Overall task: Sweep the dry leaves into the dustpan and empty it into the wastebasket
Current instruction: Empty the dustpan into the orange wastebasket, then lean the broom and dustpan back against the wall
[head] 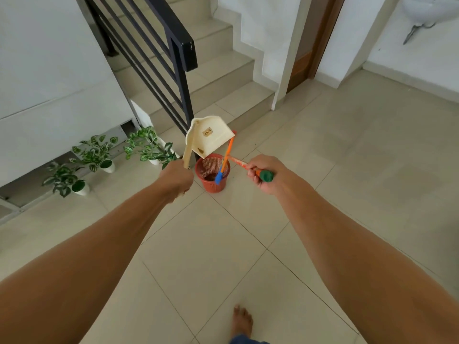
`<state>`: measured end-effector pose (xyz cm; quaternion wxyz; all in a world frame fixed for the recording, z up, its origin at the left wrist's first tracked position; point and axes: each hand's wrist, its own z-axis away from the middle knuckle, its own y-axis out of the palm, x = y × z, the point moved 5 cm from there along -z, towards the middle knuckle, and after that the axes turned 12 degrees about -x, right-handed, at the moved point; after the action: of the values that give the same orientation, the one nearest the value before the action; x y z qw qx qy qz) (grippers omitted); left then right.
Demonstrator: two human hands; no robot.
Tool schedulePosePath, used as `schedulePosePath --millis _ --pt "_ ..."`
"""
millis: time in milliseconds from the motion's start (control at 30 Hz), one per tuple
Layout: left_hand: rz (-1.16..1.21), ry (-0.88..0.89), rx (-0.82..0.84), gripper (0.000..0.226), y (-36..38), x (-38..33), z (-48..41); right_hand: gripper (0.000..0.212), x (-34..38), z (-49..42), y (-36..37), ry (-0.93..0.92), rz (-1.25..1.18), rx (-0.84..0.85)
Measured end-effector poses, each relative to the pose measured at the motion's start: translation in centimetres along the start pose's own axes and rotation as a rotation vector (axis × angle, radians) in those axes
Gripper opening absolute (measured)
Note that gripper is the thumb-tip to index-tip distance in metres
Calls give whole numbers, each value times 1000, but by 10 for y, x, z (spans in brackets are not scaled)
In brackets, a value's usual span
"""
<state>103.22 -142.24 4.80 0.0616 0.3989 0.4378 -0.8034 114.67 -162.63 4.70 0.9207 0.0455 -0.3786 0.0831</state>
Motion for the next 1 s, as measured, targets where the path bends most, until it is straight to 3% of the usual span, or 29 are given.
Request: schedulePosePath --millis 167,333,533,800,1000 --pt "-40 -33 -29 21 5 -9 -2 17 17 -9 -5 2 -7 25" --pt "13 -109 -47 14 -3 -12 -8 23 33 -13 -9 -27 41 28" --pt "106 -224 -16 23 -22 -11 -11 22 37 -7 -4 -34 58 48" --pt "188 -306 48 6 -77 16 7 15 11 38 36 -30 95 50" --pt "288 -342 72 11 -148 76 38 17 -39 102 95 -39 172 54"
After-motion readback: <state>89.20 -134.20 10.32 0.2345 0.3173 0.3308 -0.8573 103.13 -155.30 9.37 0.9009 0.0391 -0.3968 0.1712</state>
